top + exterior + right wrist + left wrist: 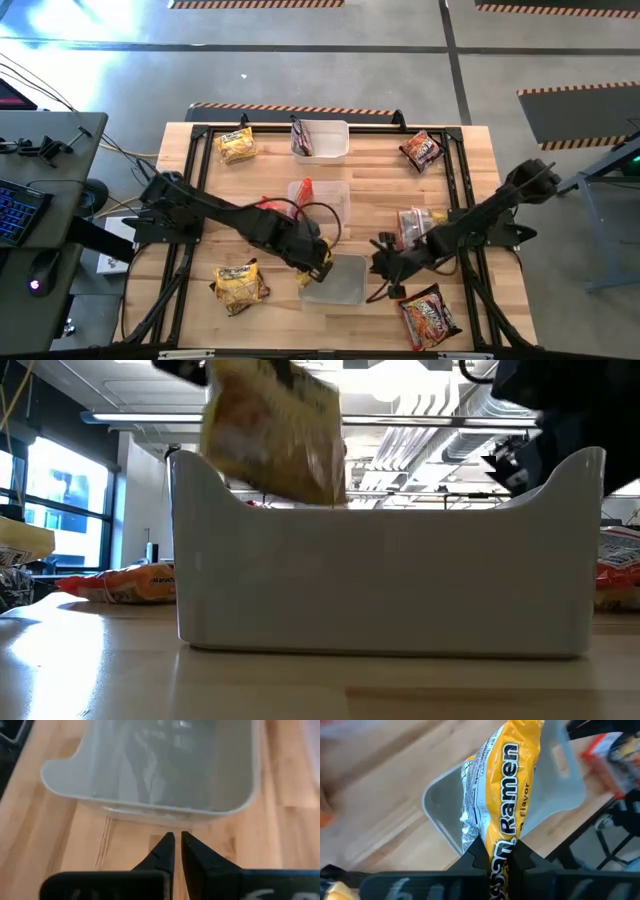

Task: Sort Maruchan noodles
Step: Put the yellow noodle pack into the gray bin

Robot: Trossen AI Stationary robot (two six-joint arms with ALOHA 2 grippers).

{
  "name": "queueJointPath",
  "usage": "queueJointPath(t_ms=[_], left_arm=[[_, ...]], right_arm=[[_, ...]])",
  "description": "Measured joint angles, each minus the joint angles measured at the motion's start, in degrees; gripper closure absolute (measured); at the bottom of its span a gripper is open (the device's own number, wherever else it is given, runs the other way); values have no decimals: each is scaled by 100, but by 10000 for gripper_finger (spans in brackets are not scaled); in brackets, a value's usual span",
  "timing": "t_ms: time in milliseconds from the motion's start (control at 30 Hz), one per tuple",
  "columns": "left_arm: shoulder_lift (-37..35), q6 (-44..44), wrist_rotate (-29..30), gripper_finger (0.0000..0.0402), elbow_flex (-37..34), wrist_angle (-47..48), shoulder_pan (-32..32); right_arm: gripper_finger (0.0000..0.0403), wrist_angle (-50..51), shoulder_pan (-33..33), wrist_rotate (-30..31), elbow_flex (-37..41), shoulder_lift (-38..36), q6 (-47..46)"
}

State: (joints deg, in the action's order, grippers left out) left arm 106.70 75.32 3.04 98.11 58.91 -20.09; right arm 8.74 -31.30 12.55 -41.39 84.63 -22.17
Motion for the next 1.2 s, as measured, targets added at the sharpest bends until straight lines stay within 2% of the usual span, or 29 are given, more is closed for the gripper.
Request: queueJointPath(t_ms=[200, 300, 600, 1067, 1200], left_arm=[[351, 14, -413, 396, 4, -287, 63], [369, 113, -420, 396, 6, -21, 57], [415, 350, -192, 396, 10, 260, 50], [417, 886, 727, 396, 10, 712, -261], [426, 862, 817, 396, 10, 739, -263]], right_arm=[[395, -171, -82, 280, 0, 160, -38], [401, -356, -80, 359, 0, 158, 14], [402, -680, -58, 395, 0, 158, 257], [402, -689, -58, 510, 0, 158, 317], [402, -689, -58, 523, 0, 158, 317]])
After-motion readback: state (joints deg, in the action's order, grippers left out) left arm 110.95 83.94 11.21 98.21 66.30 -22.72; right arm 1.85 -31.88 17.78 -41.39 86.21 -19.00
